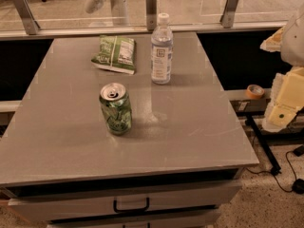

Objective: Knock green can over

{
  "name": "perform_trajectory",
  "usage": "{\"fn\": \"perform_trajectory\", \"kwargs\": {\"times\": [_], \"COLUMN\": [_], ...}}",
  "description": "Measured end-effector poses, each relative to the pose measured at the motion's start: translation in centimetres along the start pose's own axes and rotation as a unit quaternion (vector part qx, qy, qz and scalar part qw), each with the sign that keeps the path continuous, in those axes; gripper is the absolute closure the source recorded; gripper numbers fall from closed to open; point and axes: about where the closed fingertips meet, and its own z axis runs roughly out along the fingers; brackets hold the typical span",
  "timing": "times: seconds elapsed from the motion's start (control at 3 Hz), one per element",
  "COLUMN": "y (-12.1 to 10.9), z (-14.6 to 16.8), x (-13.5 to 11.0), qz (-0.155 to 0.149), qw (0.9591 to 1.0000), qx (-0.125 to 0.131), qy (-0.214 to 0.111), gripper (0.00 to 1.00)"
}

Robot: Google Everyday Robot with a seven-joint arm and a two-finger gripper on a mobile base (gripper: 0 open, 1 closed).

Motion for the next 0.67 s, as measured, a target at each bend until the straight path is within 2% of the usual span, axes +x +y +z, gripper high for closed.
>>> {"fn": "perform_trajectory", "kwargs": {"times": [0.33,0.67], "y": [0.00,0.05], "z": [0.00,0.44], "x": [0.00,-0.10], "qz": [0.000,0.009], "qw": [1.0000,0.9989], "qx": [0.000,-0.010], "qy": [0.000,-0.044], "gripper": [0.00,0.00]}}
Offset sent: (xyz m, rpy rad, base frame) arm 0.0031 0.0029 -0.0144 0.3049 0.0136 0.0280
